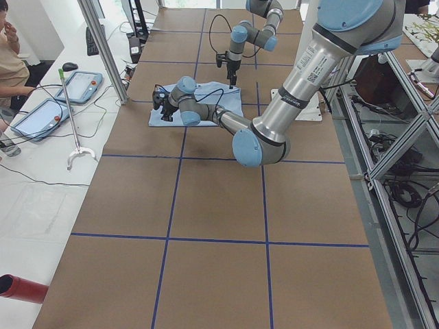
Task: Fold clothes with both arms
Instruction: 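Lower the right gripper onto the collar side of the folded shirt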
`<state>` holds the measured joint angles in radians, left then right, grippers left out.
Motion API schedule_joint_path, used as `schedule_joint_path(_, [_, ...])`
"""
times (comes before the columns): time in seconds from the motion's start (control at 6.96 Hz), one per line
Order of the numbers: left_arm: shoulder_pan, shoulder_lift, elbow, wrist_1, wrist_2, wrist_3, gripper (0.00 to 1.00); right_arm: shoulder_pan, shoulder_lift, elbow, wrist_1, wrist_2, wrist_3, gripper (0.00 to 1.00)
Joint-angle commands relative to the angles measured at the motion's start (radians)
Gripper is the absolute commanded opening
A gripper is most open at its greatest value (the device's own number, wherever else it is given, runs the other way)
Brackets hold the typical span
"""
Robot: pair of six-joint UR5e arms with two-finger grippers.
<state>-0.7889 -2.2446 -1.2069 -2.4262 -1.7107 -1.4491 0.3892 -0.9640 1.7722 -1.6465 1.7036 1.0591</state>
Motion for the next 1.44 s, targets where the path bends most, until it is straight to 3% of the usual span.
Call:
schedule_joint_path(0.0, [0.005, 0.003, -0.002, -0.002, -0.001, -0.019, 0.39, -0.016, 0.051, -0.048, -0.125, -0.004, -0.092, 0.99])
schedule_joint_path(0.29, [0.020, 0.003, -0.002, -0.002, -0.001, -0.030, 0.39, -0.042, 0.054, -0.065, -0.203, -0.013, -0.148, 0.99])
schedule_joint_path(0.86, [0.033, 0.006, -0.002, -0.004, 0.000, -0.045, 0.40, -0.044, 0.060, -0.106, -0.202, -0.022, -0.151, 0.99])
schedule_joint_path(1.29, [0.049, 0.020, -0.003, -0.014, 0.003, -0.065, 0.40, 0.032, -0.037, -0.058, -0.199, -0.022, -0.264, 0.99])
